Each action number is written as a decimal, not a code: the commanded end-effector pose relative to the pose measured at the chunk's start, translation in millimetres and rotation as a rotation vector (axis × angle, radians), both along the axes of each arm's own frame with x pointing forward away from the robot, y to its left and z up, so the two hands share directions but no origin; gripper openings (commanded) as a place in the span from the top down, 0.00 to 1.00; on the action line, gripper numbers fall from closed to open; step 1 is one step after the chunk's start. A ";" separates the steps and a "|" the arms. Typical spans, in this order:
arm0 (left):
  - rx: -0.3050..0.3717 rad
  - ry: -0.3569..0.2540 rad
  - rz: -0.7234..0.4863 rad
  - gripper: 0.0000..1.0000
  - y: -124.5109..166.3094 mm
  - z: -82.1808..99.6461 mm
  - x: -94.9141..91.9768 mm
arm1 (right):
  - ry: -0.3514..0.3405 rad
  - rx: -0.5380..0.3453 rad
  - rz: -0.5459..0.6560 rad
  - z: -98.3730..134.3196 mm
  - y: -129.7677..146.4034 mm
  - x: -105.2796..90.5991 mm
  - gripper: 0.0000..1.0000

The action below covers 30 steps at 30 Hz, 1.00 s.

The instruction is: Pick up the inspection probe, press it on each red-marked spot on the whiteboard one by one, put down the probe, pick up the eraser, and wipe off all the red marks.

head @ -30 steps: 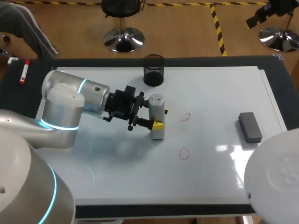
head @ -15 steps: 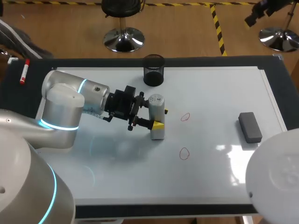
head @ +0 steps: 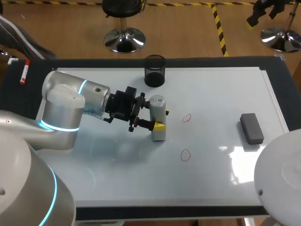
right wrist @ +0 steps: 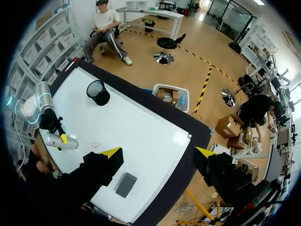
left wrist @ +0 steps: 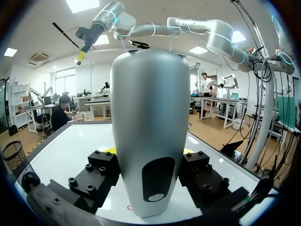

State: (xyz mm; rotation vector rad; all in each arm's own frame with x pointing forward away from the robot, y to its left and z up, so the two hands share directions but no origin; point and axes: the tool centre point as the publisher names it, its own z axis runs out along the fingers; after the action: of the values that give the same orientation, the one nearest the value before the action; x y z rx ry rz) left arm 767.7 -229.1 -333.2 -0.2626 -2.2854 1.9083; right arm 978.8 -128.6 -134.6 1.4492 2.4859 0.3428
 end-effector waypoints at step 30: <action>-0.005 0.000 0.000 1.00 0.0 -9.5 -1.5 | 0.237 0.070 -0.307 -45.8 -36.5 -103.3 0.00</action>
State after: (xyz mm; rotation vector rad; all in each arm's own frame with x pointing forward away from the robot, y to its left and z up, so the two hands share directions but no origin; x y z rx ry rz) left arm 767.7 -229.0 -333.2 -0.2626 -2.2853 1.9082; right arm 893.4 -159.8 -177.5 1.9700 2.4133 0.1475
